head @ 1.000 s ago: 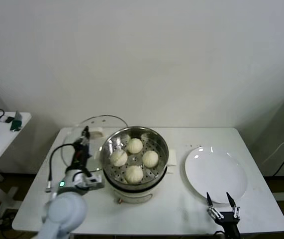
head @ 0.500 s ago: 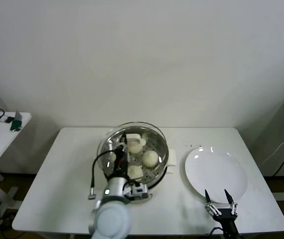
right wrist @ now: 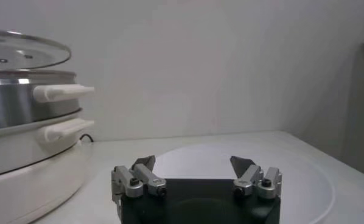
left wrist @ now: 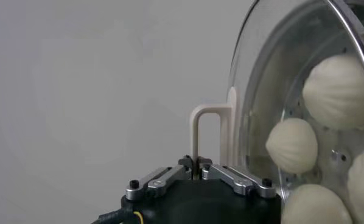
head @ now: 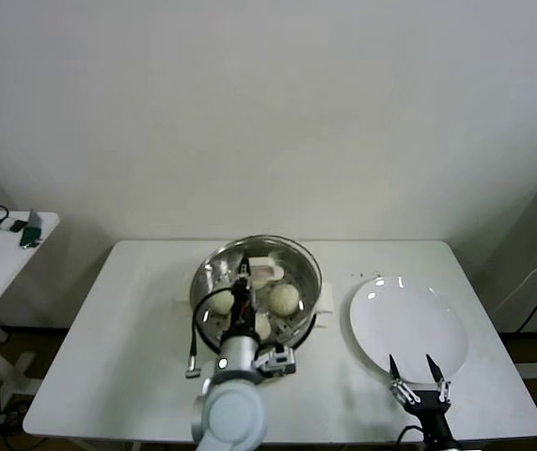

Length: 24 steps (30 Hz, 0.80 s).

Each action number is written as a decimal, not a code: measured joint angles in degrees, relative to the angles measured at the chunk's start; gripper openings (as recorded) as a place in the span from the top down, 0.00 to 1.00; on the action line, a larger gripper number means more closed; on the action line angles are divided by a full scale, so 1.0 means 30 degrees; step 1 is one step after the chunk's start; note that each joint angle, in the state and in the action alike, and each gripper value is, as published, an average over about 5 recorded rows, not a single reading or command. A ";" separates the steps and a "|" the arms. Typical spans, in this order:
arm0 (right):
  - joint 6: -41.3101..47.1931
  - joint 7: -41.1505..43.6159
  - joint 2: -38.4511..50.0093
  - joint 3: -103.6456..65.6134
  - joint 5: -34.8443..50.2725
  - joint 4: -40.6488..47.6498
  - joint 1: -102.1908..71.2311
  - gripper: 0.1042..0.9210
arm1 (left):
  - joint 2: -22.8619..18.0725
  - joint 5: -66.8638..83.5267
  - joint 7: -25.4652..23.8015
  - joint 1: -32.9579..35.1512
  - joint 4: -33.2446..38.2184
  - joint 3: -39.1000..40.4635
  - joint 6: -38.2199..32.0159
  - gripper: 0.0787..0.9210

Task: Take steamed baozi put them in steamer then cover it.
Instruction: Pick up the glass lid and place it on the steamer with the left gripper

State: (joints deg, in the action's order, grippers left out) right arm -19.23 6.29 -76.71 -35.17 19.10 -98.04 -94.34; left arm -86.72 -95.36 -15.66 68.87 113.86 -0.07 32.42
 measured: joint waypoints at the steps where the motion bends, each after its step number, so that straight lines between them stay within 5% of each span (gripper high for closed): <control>1: -0.0001 -0.0002 -0.0007 -0.0002 -0.0003 0.0008 0.0018 0.12 | -0.0042 -0.0003 0.0064 0.0013 -0.0079 0.0006 0.0006 0.93; 24: -0.0261 -0.0022 -0.0144 -0.0064 -0.0039 0.0113 -0.0002 0.12 | -0.0185 -0.0255 0.0747 0.0083 -0.1107 -0.0368 -0.0133 0.93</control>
State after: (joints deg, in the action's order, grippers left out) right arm -20.02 6.23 -77.14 -35.36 18.98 -97.70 -94.35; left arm -87.27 -96.12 -13.42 69.12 110.54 -1.18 32.02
